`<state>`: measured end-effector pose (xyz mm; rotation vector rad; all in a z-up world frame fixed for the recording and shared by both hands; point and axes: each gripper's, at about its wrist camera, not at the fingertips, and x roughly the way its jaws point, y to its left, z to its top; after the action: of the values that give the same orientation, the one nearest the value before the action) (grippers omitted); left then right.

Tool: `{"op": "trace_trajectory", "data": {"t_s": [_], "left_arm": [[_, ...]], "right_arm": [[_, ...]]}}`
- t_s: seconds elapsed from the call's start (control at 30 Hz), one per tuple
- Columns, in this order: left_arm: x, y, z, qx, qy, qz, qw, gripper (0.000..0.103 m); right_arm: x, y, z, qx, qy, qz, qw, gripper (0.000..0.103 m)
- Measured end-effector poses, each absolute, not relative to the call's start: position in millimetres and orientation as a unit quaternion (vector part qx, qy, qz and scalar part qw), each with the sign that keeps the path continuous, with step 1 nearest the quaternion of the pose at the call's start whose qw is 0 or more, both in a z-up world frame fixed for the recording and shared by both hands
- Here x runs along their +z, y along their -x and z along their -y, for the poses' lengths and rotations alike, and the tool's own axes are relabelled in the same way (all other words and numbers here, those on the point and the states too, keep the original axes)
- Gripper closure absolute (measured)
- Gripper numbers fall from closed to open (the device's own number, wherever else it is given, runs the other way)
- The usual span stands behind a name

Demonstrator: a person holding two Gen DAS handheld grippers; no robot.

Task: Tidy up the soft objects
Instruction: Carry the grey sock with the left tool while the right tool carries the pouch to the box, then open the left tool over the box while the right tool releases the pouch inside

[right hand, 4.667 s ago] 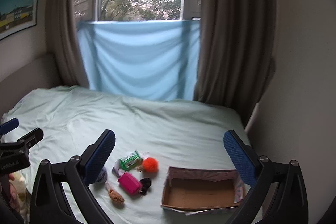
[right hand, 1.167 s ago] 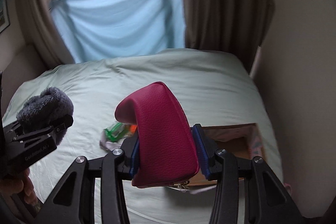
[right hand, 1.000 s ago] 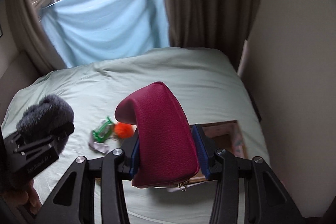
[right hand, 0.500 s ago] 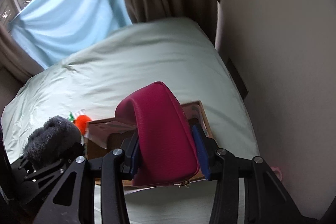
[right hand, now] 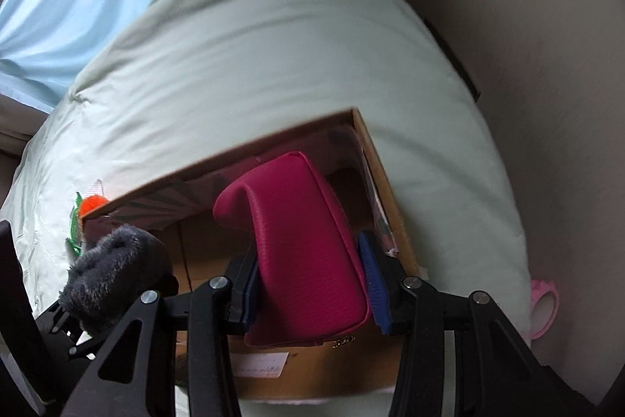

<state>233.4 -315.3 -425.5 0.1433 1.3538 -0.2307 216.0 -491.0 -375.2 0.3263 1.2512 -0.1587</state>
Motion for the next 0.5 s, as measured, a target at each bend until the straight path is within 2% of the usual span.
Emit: {"op": "trace_trajectory", "data": {"t_s": [0.07, 0.13, 0.17, 0.2, 0.23, 0.27, 0.33, 0.37, 0.5], "left_arm": [[-426, -234, 318, -0.106, -0.067, -0.624, 0.771, 0.054], [-422, -233, 324, -0.107, -0.076, -0.617, 0.776, 0.045], [-420, -233, 325, -0.112, -0.081, -0.613, 0.778, 0.027], [-418, -231, 327, -0.115, -0.089, -0.611, 0.778, 0.003], [-417, -230, 328, -0.117, -0.102, -0.608, 0.778, 0.001], [-415, -228, 329, -0.120, -0.115, -0.603, 0.781, 0.000], [-415, -226, 329, -0.122, -0.130, -0.603, 0.778, 0.000], [-414, -225, 329, -0.120, -0.133, -0.602, 0.778, 0.000], [-404, -222, 322, -0.119, -0.115, -0.601, 0.782, 0.000]], "right_arm": [[-382, -219, 492, -0.068, -0.160, -0.588, 0.790, 0.060], [-387, -222, 491, -0.067, -0.167, -0.592, 0.786, 0.059], [-389, -225, 490, -0.067, -0.169, -0.594, 0.784, 0.057], [-390, -228, 489, -0.065, -0.169, -0.595, 0.783, 0.055], [-390, -229, 488, -0.064, -0.172, -0.594, 0.783, 0.044], [-389, -229, 488, -0.051, -0.186, -0.588, 0.786, 0.024], [-387, -229, 487, -0.030, -0.206, -0.582, 0.786, 0.005], [-385, -229, 484, -0.032, -0.202, -0.582, 0.787, 0.001], [-380, -227, 479, -0.028, -0.184, -0.576, 0.796, 0.001]]}}
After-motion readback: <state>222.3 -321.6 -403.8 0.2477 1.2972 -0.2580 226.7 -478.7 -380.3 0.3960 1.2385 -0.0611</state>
